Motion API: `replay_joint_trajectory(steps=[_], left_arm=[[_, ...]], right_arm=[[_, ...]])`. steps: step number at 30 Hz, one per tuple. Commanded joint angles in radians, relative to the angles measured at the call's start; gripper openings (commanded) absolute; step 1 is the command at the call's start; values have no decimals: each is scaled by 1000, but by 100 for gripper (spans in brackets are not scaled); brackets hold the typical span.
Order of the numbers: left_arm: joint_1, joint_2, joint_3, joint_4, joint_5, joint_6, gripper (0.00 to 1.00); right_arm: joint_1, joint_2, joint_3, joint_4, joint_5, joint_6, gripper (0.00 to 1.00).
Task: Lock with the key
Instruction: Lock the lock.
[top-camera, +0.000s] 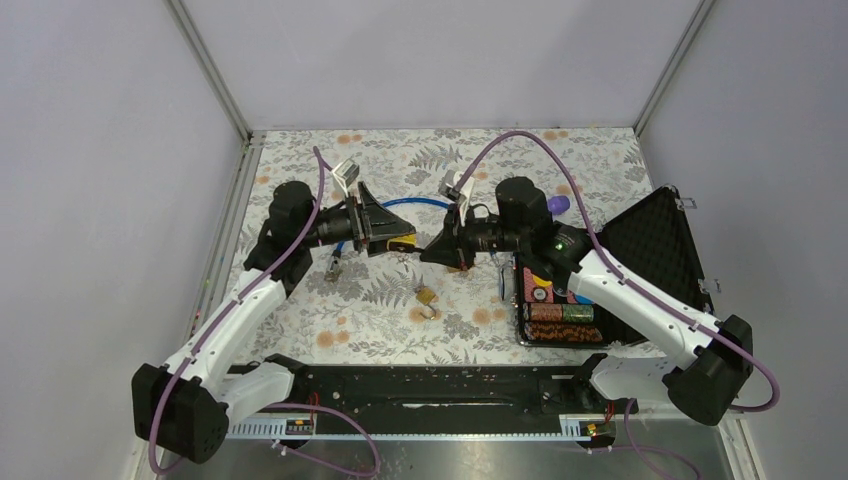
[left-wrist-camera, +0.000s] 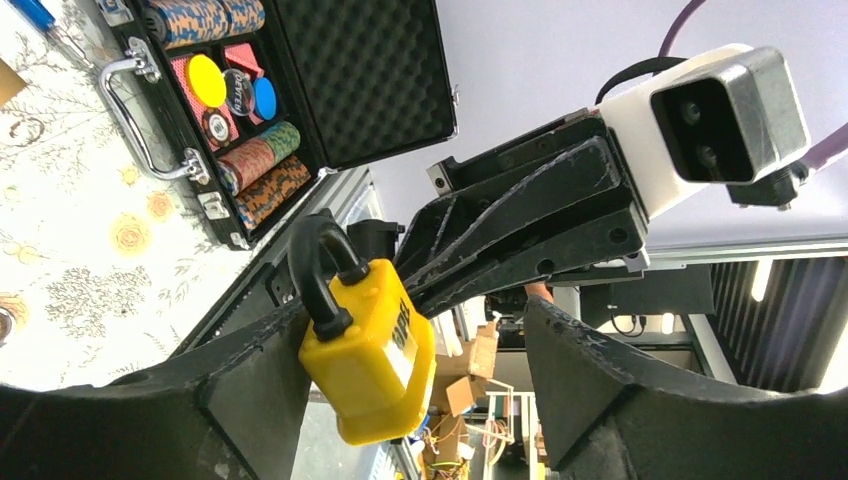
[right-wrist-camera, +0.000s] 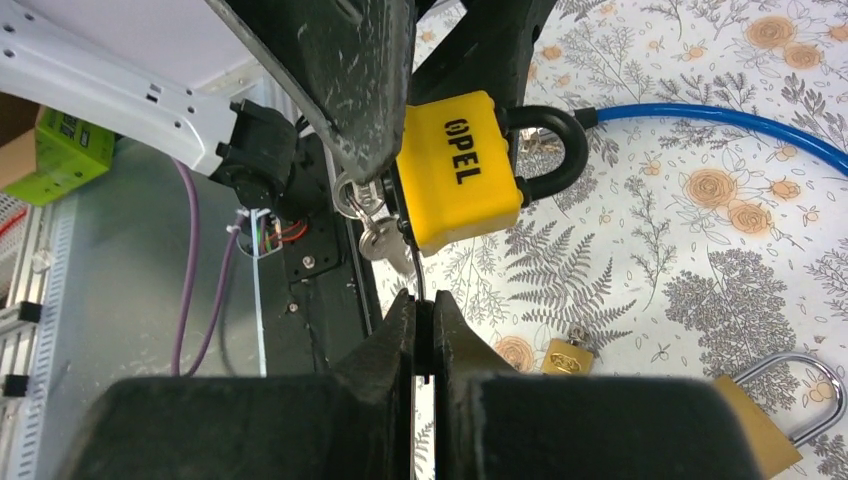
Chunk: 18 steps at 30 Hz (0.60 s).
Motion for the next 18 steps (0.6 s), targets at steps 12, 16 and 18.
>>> replay_joint_trajectory(steps=[12,16,18], left_arm=[[-7,11,37,36,82,-47,44],[-7,9,54,-35,76,14,27],[-7,10,58,-42,77,31,14]], right_arm=[[10,-1,84,-73,-32,-162,0],[11,7,91,-73,-17,-142,0],[10,9,96,-74,-4,-124,0]])
